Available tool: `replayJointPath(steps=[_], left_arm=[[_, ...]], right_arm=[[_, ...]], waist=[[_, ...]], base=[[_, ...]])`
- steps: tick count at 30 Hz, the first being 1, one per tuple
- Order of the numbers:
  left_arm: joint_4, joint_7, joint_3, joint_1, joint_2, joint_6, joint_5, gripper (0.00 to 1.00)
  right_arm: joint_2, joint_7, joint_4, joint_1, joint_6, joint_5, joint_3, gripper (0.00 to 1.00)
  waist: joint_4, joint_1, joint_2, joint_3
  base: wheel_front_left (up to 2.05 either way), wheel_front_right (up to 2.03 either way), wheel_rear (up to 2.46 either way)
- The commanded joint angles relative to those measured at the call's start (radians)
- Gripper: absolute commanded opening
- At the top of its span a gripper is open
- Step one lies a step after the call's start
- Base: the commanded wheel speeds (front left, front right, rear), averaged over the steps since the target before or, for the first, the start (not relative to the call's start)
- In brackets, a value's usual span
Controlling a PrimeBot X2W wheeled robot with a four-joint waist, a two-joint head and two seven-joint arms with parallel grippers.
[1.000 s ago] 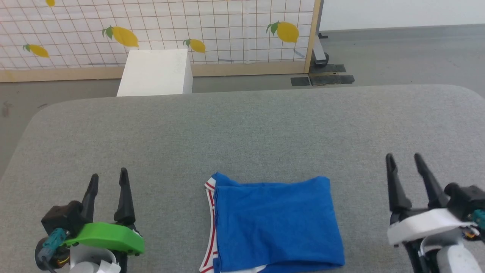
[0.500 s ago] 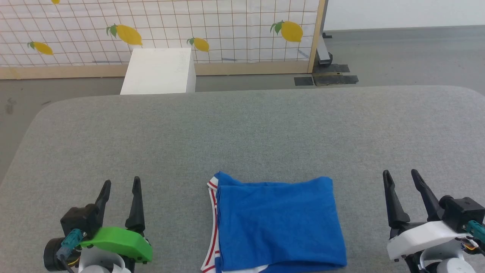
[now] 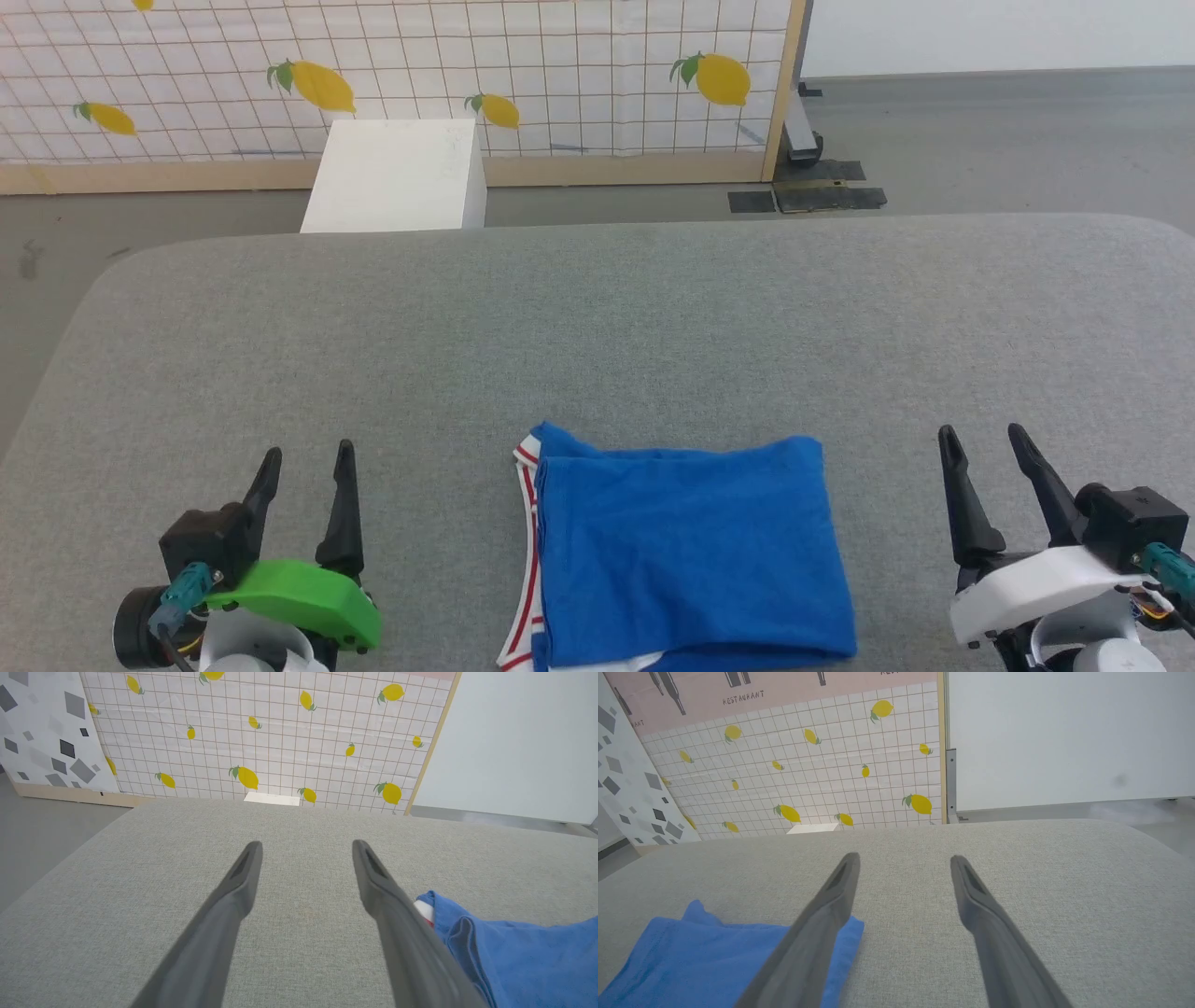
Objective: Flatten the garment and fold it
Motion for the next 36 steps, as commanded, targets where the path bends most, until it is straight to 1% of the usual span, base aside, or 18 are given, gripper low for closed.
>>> replayJointPath(steps=[1, 19, 22, 25, 27, 29, 31, 36], left_arm=[[0.001, 0.002, 0.001, -0.009, 0.008, 0.004, -0.005, 1.0], [-0.002, 0.005, -0.004, 0.001, 0.014, 0.008, -0.022, 1.0], [-0.005, 0.009, -0.006, 0.003, 0.018, 0.01, -0.024, 1.0], [-0.007, 0.009, -0.008, 0.002, 0.02, 0.011, -0.025, 1.0], [-0.01, 0.009, -0.008, 0.0, 0.021, 0.013, -0.024, 1.0], [-0.014, 0.009, -0.008, -0.001, 0.022, 0.015, -0.024, 1.0], [-0.018, 0.009, -0.008, -0.003, 0.024, 0.016, -0.025, 1.0], [-0.037, 0.011, -0.011, -0.014, 0.026, 0.02, -0.024, 1.0]], right_arm=[[0.003, 0.005, 0.0, 0.008, -0.002, -0.011, -0.003, 1.0], [0.006, 0.023, 0.001, 0.011, -0.002, -0.014, -0.006, 1.0], [0.004, 0.036, 0.003, 0.006, -0.002, -0.016, -0.012, 1.0], [0.006, 0.072, 0.001, -0.007, -0.002, -0.013, -0.019, 1.0], [0.003, 0.124, -0.007, -0.026, -0.002, -0.005, -0.017, 1.0], [-0.001, 0.207, -0.016, -0.052, -0.002, 0.018, -0.009, 1.0], [-0.015, 0.313, -0.03, -0.086, -0.002, 0.041, 0.016, 1.0], [-0.062, 0.671, -0.064, -0.171, -0.002, 0.093, 0.119, 1.0]], waist=[[0.0, 0.0, 0.0, 0.0], [-0.001, 0.0, 0.0, -0.011], [-0.003, 0.0, 0.0, -0.009], [-0.004, 0.0, 0.0, -0.003], [-0.005, 0.0, 0.0, 0.002], [-0.006, 0.0, 0.0, 0.007], [-0.008, 0.0, 0.0, 0.014], [0.0, 0.0, 0.0, 0.041]], base=[[0.0, 0.0, 0.0], [0.0, 0.0, 0.0], [0.0, 0.0, 0.0], [0.0, 0.0, 0.0], [0.0, 0.0, 0.0], [0.0, 0.0, 0.0], [0.0, 0.0, 0.0], [0.0, 0.0, 0.0]])
